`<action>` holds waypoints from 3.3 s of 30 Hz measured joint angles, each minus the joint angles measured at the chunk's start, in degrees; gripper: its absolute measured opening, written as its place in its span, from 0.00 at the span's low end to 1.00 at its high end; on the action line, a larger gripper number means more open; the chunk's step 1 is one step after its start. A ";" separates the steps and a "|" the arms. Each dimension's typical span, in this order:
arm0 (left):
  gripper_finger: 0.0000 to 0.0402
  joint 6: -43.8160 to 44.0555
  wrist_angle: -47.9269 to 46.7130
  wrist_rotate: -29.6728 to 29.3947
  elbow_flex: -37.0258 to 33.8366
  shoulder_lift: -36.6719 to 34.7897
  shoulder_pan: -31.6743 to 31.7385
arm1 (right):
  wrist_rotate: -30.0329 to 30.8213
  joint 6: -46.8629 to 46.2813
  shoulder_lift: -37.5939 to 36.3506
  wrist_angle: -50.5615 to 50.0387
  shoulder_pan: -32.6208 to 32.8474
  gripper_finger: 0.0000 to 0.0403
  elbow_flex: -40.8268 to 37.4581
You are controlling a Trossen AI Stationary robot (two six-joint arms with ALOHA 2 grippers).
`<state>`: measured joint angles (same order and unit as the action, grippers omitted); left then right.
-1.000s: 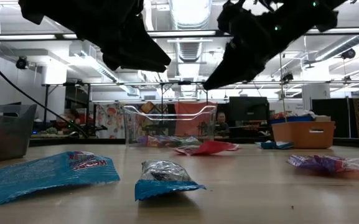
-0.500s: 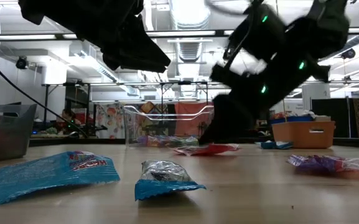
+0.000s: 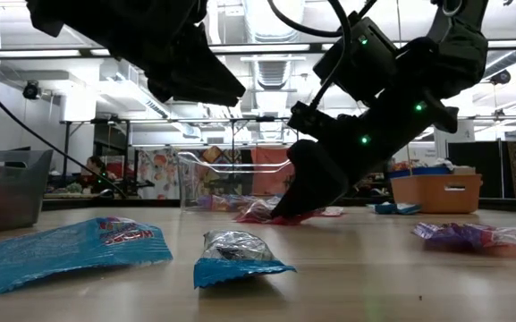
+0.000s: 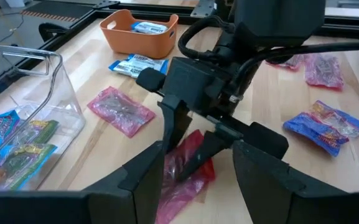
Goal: Sort candy
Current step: Put the red candy into the black bin
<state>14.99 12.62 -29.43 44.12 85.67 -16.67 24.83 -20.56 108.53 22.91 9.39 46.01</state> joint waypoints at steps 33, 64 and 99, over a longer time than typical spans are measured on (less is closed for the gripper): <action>0.43 -2.65 13.51 8.19 -0.02 1.08 -0.04 | 12.23 32.37 -25.90 -0.17 12.87 0.03 -1.52; 0.01 1.59 0.55 7.94 4.52 -1.67 0.51 | 11.42 26.81 -26.46 1.16 12.56 0.29 -1.39; 0.31 48.56 -97.87 33.37 23.17 -3.32 -15.17 | 11.22 23.56 -28.63 -4.42 12.58 0.50 -1.39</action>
<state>63.55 -85.25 3.93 67.29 82.35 -31.83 36.05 3.01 79.90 18.48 21.98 44.62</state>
